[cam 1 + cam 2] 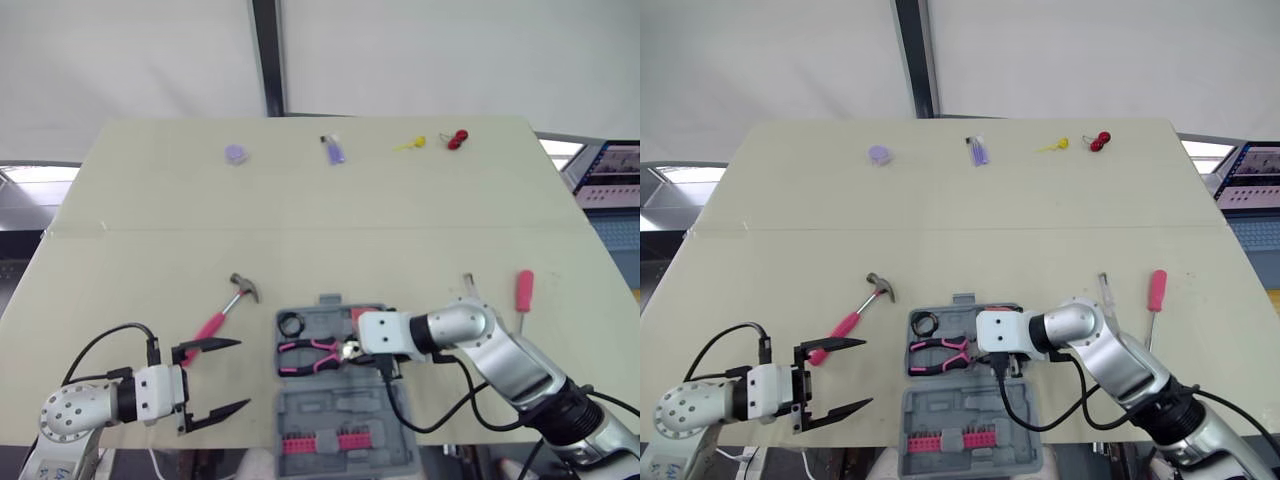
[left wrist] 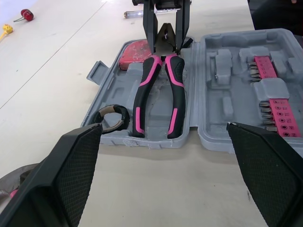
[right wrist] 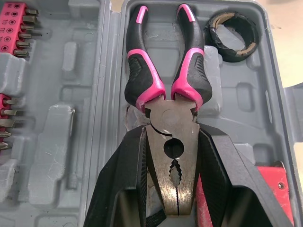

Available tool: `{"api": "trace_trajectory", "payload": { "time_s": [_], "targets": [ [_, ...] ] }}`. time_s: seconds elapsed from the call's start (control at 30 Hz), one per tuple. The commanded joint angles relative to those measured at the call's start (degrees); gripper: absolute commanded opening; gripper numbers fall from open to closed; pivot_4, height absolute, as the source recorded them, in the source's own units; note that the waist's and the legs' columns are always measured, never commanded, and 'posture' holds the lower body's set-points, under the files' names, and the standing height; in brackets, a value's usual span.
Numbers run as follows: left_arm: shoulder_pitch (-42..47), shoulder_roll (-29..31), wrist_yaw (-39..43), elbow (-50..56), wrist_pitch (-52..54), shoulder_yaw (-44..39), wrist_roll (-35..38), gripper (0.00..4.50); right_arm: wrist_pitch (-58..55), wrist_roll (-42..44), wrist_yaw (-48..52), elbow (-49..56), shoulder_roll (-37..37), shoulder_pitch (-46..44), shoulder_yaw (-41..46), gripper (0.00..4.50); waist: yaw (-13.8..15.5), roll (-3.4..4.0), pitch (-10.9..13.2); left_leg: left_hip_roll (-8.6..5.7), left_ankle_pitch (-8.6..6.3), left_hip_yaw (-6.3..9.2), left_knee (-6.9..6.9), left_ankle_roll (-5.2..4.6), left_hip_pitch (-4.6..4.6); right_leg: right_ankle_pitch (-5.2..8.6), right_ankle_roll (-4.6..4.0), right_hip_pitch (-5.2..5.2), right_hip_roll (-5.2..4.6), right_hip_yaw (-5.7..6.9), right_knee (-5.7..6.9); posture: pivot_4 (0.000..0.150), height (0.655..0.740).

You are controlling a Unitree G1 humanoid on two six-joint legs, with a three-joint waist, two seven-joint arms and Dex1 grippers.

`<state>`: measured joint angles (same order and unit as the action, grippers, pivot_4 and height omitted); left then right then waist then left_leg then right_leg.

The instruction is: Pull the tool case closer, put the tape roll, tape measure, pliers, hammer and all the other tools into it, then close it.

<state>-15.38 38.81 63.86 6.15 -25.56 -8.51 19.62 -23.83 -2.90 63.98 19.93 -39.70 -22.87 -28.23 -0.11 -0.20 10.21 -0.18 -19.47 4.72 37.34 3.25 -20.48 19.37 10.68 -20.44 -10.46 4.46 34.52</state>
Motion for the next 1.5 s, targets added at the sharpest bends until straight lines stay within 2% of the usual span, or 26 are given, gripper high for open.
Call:
{"api": "trace_trajectory", "payload": {
  "time_s": [0.03,0.13,0.2,0.27,0.3,0.37,0.4,0.6,0.67,0.73,0.87,0.9,0.93,1.13,1.5],
  "targets": [
    [-0.2,0.7,-0.6,1.3,-0.1,0.0,-0.2,4.50,1.1,-0.3,-0.2,0.3,0.3,0.0,-0.3,1.02,0.0,0.00,0.0,0.00,0.00,0.00,0.00,0.00,0.00,0.00,0.00,0.00,0.00,0.00,0.00,0.150,0.7400],
    [0.2,0.7,-0.8,1.2,0.1,0.1,-0.3,4.50,1.0,-0.4,0.6,0.3,-0.4,0.2,-0.6,1.02,0.0,0.00,0.0,0.00,0.00,0.00,0.00,0.00,0.00,0.00,0.00,0.00,0.00,0.00,0.00,0.150,0.7400],
    [0.3,0.7,-0.9,1.2,0.1,0.2,-0.3,4.50,0.8,-0.4,0.5,0.4,-0.5,0.4,-0.4,2.06,0.0,0.00,0.0,0.00,0.00,0.00,0.00,0.00,0.00,0.00,0.00,0.00,0.00,0.00,0.00,0.150,0.7400],
    [0.4,0.7,-0.9,1.1,0.1,0.2,-0.3,4.50,0.5,0.1,0.6,0.7,-0.4,0.4,0.1,2.74,0.0,0.00,0.0,0.00,0.00,0.00,0.00,0.00,0.00,0.00,0.00,0.00,0.00,0.00,0.00,0.150,0.7400],
    [0.5,0.7,-0.9,1.0,0.1,0.2,-0.3,4.50,0.3,0.4,0.6,0.9,-0.3,0.3,0.3,3.35,0.0,0.00,0.0,0.00,0.00,0.00,0.00,0.00,0.00,0.00,0.00,0.00,0.00,0.00,0.00,0.150,0.7400],
    [0.7,0.7,-1.0,0.9,0.1,0.3,-0.4,4.50,0.2,0.8,0.8,1.1,-0.3,0.0,0.7,4.29,0.0,0.00,0.0,0.00,0.00,0.00,0.00,0.00,0.00,0.00,0.00,0.00,0.00,0.00,0.00,0.150,0.7400],
    [0.9,0.7,-1.0,0.8,0.2,0.3,-0.4,4.50,0.1,1.1,0.7,1.0,-0.1,-0.4,1.1,4.41,0.0,0.00,0.0,0.00,0.00,0.00,0.00,0.00,0.00,0.00,0.00,0.00,0.00,0.00,0.00,0.150,0.7400],
    [1.6,0.5,-1.3,0.6,0.4,0.5,-0.6,4.50,-0.5,4.8,-1.6,-0.7,4.7,-1.9,3.7,4.41,0.0,0.00,0.0,0.02,0.00,0.00,-0.04,0.00,0.04,0.00,0.00,0.00,0.00,0.00,0.00,0.150,0.7400],
    [1.8,0.4,-1.5,0.6,0.4,0.6,-0.7,4.50,-0.8,6.6,-2.0,-1.0,6.6,-1.5,4.3,3.91,-0.1,0.00,0.0,0.02,0.00,-0.01,-0.08,0.00,0.08,0.00,0.00,0.01,0.00,0.01,0.01,0.150,0.7400],
    [2.0,0.4,-1.6,0.4,0.4,0.7,-0.8,4.50,-0.5,8.7,-2.7,-1.8,9.3,-0.8,4.9,3.13,-0.1,0.00,0.0,0.02,0.00,-0.03,-0.07,0.00,0.08,0.00,0.00,0.01,0.00,0.00,0.01,0.150,0.7400],
    [2.3,0.0,-2.0,0.4,0.5,1.1,-1.0,4.50,0.5,10.6,-2.7,-6.1,12.8,0.2,4.2,1.07,-0.1,0.00,0.0,0.02,0.00,-0.04,-0.06,0.00,0.09,0.00,0.00,0.02,0.00,0.00,0.01,0.150,0.7400],
    [2.3,-0.1,-2.1,0.5,0.4,1.3,-1.1,4.50,1.6,10.1,-2.9,-7.9,13.4,0.2,3.7,0.72,-0.1,-0.01,0.0,0.02,0.00,-0.03,-0.06,0.00,0.10,0.00,0.00,0.03,0.00,0.00,0.01,0.150,0.7400],
    [2.3,-0.1,-2.3,0.5,0.4,1.4,-1.2,4.50,2.8,9.5,-2.9,-9.4,13.8,0.3,3.2,0.03,-0.1,-0.01,0.0,0.02,0.00,-0.04,-0.06,0.00,0.10,0.00,0.00,0.04,0.00,0.00,0.01,0.150,0.7400],
    [2.6,0.0,-2.9,0.5,0.3,1.7,-1.2,4.50,6.9,7.5,-3.5,-16.0,15.7,0.2,2.1,0.01,-0.3,0.00,0.0,0.02,0.00,-0.05,-0.09,0.00,0.14,0.00,0.00,0.03,0.00,0.00,0.04,0.150,0.7400],
    [2.4,0.0,-3.8,1.0,0.4,2.0,-1.4,4.50,7.5,4.4,-5.0,-20.6,16.1,0.3,1.0,0.01,-0.3,0.01,0.0,0.03,0.00,-0.07,-0.10,0.00,0.16,0.00,0.00,0.02,0.00,0.00,0.05,0.150,0.7400]
  ]
}}
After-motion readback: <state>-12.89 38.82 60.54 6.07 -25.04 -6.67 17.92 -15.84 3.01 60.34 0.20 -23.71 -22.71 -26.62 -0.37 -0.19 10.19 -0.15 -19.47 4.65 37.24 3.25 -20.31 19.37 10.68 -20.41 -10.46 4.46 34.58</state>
